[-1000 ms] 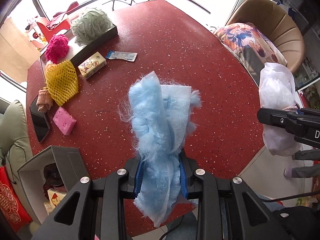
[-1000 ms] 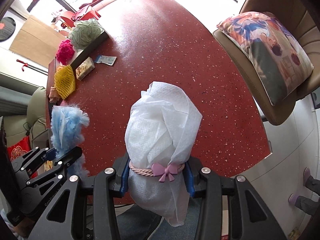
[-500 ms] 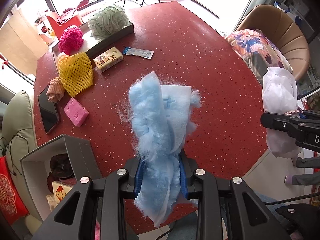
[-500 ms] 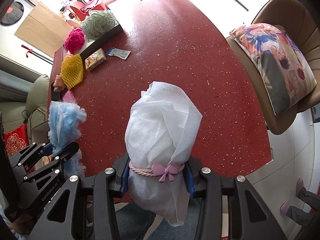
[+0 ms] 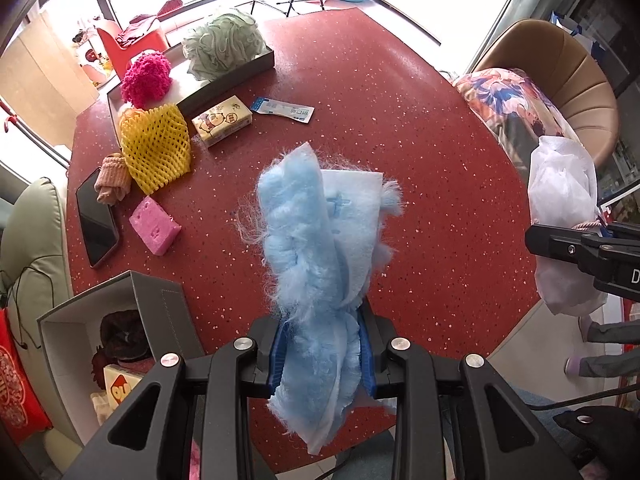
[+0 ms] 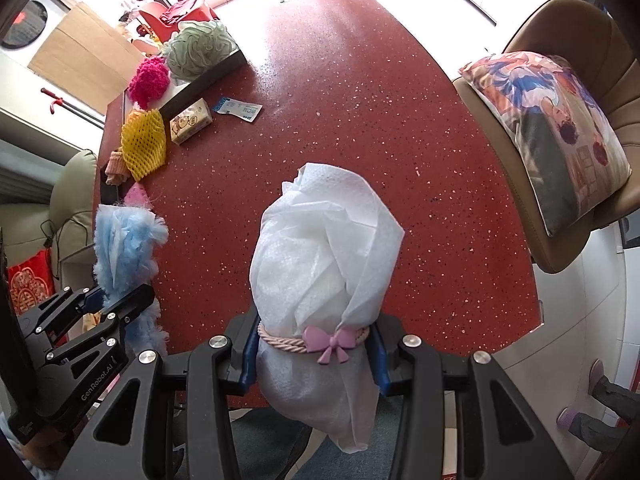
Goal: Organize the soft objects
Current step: 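Lift the blue cloth and white bow-tied bundle and hold them above the table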
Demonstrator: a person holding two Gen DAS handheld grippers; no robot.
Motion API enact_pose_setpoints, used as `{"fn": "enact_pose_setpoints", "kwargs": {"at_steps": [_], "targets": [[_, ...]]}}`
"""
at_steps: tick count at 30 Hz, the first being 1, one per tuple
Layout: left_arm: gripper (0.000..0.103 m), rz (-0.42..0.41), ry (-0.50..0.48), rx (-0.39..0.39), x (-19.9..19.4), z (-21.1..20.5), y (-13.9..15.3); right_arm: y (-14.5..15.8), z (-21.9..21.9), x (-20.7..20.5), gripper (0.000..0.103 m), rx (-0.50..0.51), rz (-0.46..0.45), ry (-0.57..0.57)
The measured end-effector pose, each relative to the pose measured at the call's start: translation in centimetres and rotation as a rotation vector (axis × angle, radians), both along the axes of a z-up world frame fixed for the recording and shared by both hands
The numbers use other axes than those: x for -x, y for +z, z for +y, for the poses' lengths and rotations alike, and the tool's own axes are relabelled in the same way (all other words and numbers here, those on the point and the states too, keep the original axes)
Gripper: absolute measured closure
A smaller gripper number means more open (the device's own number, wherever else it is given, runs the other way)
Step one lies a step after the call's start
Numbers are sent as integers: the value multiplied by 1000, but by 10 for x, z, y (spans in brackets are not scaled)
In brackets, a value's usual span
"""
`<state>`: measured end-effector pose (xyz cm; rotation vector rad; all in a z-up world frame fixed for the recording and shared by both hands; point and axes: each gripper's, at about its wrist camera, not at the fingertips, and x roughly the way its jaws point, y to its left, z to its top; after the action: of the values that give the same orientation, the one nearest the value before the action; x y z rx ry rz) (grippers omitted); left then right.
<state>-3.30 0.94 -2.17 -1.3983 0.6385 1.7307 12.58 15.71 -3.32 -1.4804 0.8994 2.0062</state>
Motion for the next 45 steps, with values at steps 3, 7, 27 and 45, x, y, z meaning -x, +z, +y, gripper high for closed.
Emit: {"fn": "enact_pose_setpoints", "kwargs": {"at_steps": [3,7,27,45], "targets": [[71,-2,-2,-5,2,-1,0,2,-4,1,56,-13,-3,4],[72,-7,-20,-11,-1,-3,-3,2,-10,-4,56,-21,-13,-7],[72,-21,5,-29,-11,-32,-10,-3,-40,-13,56,-55,-71,2],[72,20,63,31,-59,-12,4,-10,-13,-50,56,-20,-25,78]]}}
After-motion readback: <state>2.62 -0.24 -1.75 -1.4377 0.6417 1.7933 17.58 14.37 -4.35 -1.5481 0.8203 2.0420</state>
